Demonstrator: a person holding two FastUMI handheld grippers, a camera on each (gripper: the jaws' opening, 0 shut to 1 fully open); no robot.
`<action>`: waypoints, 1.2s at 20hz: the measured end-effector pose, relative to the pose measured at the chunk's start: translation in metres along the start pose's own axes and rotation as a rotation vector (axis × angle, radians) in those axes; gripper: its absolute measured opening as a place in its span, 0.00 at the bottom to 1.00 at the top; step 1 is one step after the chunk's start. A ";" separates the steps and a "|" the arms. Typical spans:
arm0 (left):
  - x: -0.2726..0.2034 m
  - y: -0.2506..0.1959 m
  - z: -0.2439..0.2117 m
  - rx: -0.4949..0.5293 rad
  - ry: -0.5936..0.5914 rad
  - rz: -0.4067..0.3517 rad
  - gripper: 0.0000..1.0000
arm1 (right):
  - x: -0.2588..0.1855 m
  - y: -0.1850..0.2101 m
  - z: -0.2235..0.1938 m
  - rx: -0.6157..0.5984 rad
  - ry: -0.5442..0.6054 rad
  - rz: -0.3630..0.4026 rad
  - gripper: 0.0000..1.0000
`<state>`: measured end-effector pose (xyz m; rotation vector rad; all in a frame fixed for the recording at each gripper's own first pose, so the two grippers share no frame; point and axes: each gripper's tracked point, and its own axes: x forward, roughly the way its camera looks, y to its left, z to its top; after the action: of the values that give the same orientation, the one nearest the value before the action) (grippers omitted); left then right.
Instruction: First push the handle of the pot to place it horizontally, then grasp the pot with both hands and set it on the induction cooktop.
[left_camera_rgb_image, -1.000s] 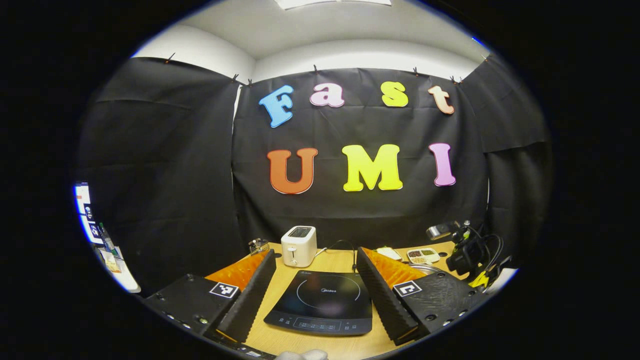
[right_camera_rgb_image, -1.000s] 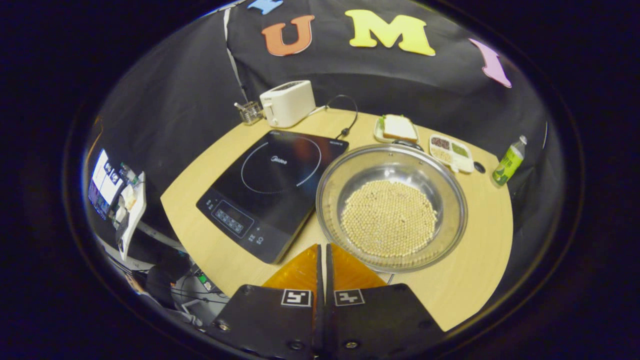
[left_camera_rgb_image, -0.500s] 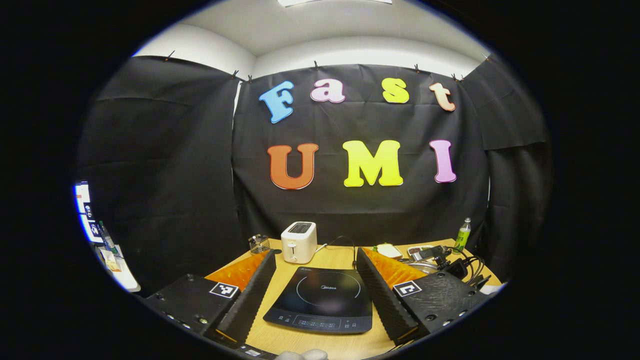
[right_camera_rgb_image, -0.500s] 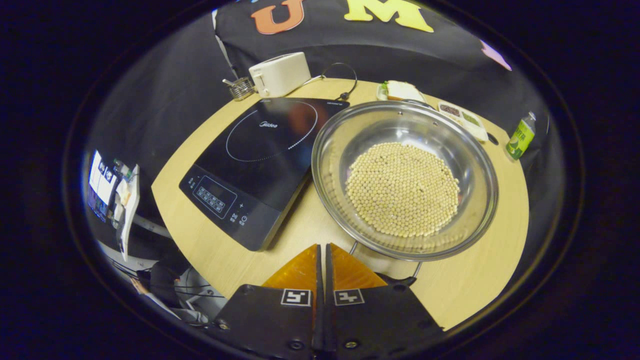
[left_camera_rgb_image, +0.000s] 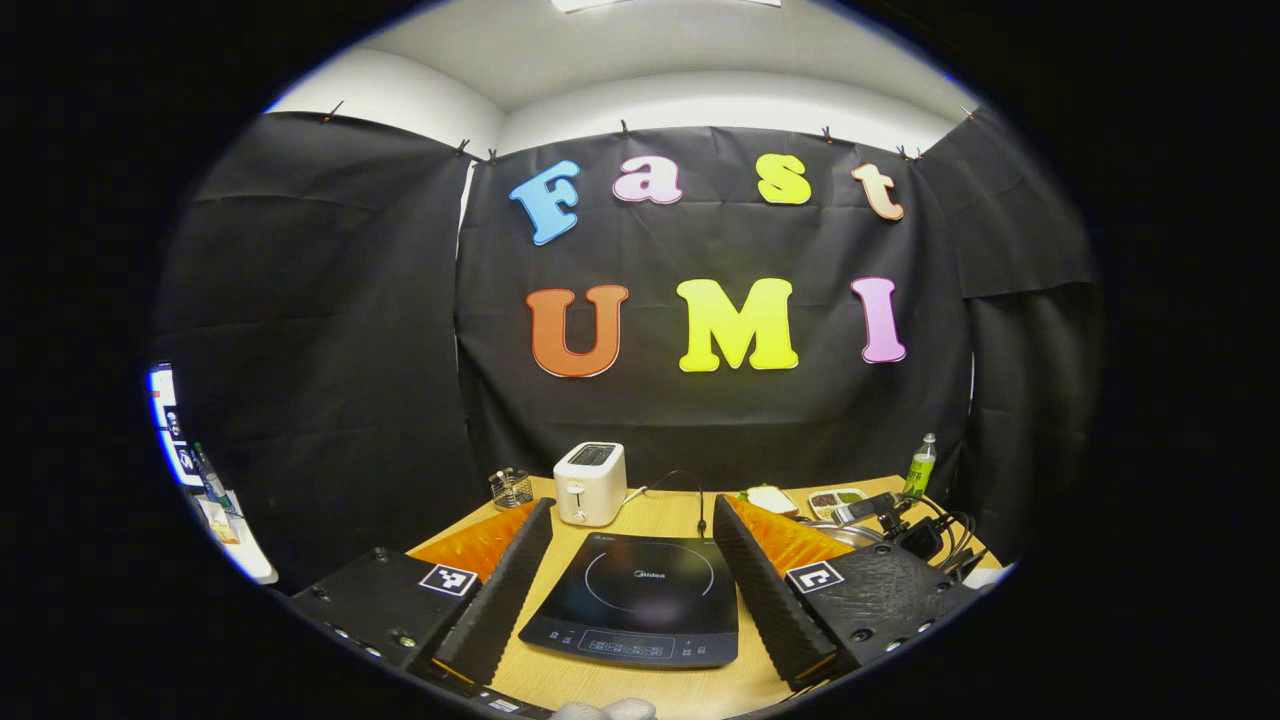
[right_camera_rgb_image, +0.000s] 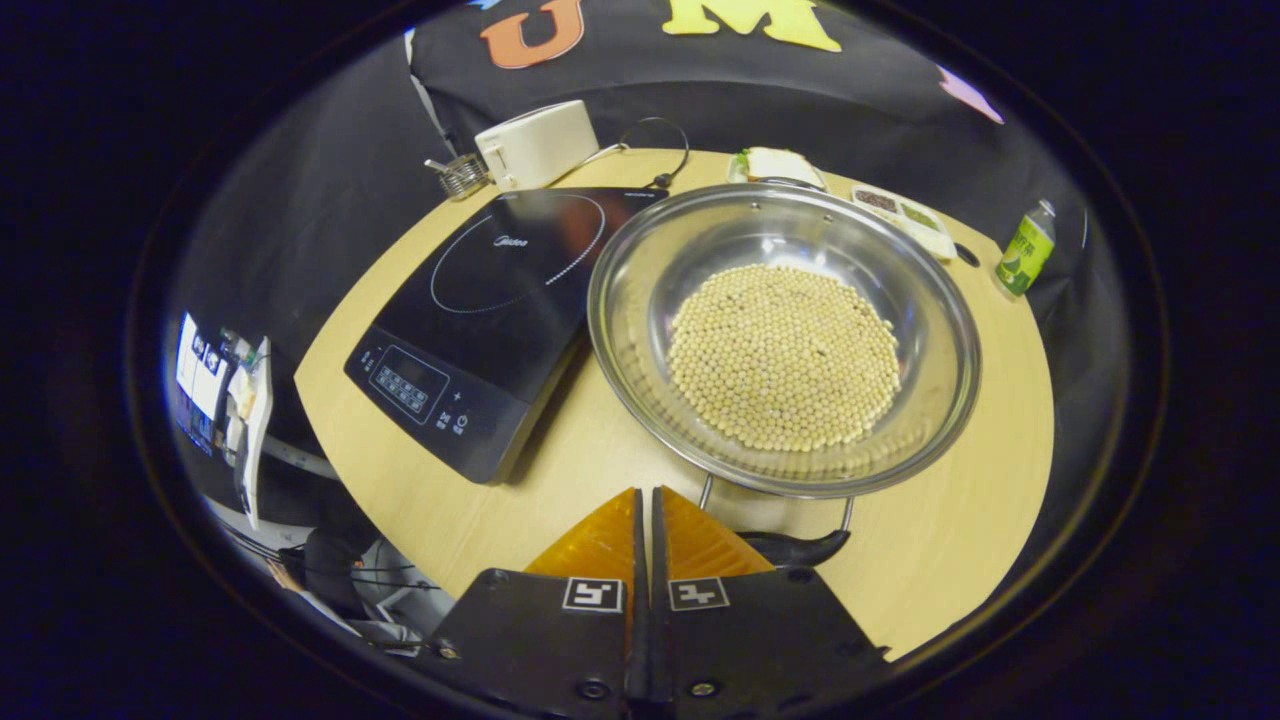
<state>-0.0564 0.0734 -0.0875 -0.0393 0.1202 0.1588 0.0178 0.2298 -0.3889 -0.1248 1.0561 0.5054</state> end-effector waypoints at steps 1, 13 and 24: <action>0.001 -0.002 0.001 0.000 -0.002 -0.004 0.96 | -0.001 -0.006 -0.001 0.006 0.001 -0.006 0.04; 0.011 -0.025 0.003 -0.008 -0.011 -0.058 0.96 | -0.013 -0.059 -0.014 0.074 -0.014 -0.089 0.01; 0.026 -0.045 0.008 -0.017 -0.022 -0.090 0.96 | -0.027 -0.117 -0.015 0.114 -0.026 -0.177 0.01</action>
<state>-0.0225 0.0337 -0.0816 -0.0593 0.0953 0.0707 0.0485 0.1128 -0.3894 -0.1096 1.0347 0.2859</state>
